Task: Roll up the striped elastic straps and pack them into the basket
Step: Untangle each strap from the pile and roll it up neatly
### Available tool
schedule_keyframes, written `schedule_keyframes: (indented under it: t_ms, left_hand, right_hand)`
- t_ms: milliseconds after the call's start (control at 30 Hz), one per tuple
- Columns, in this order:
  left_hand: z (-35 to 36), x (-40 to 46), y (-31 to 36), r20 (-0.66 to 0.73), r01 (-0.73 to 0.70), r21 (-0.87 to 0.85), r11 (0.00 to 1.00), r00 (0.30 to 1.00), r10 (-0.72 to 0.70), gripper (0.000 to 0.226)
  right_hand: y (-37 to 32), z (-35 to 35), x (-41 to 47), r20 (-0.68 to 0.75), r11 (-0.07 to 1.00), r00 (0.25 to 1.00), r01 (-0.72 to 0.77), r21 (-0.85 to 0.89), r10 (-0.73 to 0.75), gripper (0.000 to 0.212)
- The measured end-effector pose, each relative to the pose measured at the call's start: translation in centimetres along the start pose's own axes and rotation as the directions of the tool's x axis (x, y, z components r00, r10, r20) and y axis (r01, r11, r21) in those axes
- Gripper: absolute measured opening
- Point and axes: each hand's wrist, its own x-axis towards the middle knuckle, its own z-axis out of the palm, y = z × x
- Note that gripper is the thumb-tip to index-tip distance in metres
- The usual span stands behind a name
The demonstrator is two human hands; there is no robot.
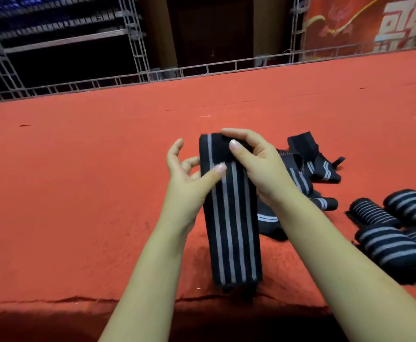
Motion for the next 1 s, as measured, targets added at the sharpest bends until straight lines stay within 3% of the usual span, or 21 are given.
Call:
schedule_keyframes:
  t_ms: [100,200,533,667,833,933,1000]
  left_hand:
    - [-0.4,-2.1,-3.0,0.141,0.168,0.073,0.983,0.974,-0.177,0.100]
    - [-0.8,-4.1,-5.4,0.214,0.278,0.072,0.958,0.933,-0.288,0.088]
    - [-2.0,-3.9,-5.2,0.238,0.337,-0.044,0.940,0.918,-0.318,0.065]
    - [-2.0,-2.3,-4.6,0.174,0.370,-0.231,0.900,0.926,-0.336,0.070]
    - [-1.9,0.5,-1.7,0.204,0.442,-0.383,0.811,0.897,-0.393,0.077]
    - [-1.5,1.2,-0.2,0.233,0.415,-0.405,0.815,0.909,-0.347,0.067]
    - [-1.1,1.7,0.5,0.153,0.367,-0.356,0.859,0.930,-0.334,0.049]
  right_hand:
    - [0.3,-0.4,1.7,-0.101,1.000,0.995,0.020,0.010,-0.018,0.025]
    - [1.2,-1.2,3.4,-0.176,1.000,0.984,-0.002,-0.008,0.000,0.030]
    - [2.0,-1.9,4.2,-0.261,0.999,0.964,-0.051,-0.014,0.045,0.033]
    - [0.8,-1.6,2.2,-0.165,1.000,0.986,0.014,0.009,-0.013,0.029]
    - [-0.1,-0.7,-1.9,0.097,0.995,0.994,0.049,0.089,-0.057,0.029]
    - [-0.1,-0.5,-4.5,0.245,0.999,0.969,0.049,-0.012,-0.044,0.030]
    - [0.4,-0.5,-6.0,0.305,0.992,0.952,0.028,-0.126,0.012,0.026]
